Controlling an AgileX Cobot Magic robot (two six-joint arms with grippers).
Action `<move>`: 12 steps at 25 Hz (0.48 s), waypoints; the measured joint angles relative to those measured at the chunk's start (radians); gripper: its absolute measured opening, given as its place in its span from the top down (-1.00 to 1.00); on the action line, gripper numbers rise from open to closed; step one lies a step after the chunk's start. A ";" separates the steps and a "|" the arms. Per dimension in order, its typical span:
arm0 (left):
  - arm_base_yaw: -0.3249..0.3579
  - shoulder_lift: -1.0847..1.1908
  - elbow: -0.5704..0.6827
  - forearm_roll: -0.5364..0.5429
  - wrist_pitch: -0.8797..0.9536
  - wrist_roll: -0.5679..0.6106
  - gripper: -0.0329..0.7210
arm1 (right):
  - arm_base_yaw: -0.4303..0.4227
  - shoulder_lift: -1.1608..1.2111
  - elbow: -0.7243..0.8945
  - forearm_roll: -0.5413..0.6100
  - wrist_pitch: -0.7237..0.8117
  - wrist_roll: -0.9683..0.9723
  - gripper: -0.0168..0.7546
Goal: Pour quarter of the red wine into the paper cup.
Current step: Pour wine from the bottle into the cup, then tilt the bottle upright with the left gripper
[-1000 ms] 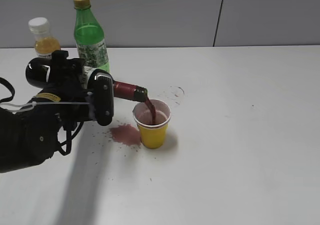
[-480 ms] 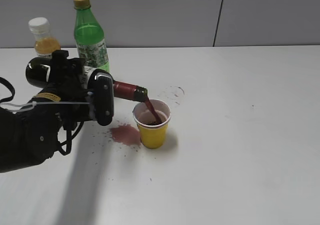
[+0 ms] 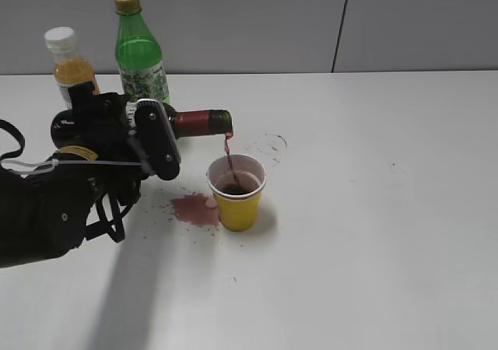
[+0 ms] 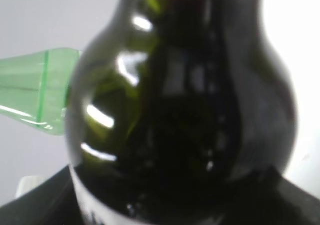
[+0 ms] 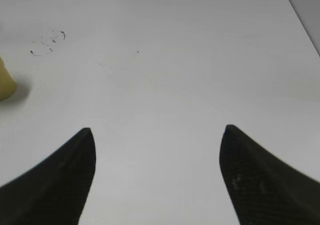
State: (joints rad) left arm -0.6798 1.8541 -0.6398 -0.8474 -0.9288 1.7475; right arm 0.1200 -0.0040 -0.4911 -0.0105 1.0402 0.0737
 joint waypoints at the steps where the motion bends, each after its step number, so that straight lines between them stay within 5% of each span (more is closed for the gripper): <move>1: 0.000 0.000 0.000 0.022 0.005 -0.045 -0.54 | 0.000 0.000 0.000 0.000 0.000 0.000 -0.56; 12: 0.015 -0.040 0.001 0.309 0.067 -0.643 -0.54 | 0.000 0.000 0.000 0.000 0.000 0.000 -0.56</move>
State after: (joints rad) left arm -0.6645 1.8145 -0.6389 -0.5380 -0.8615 1.1040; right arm 0.1200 -0.0040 -0.4911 -0.0105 1.0402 0.0737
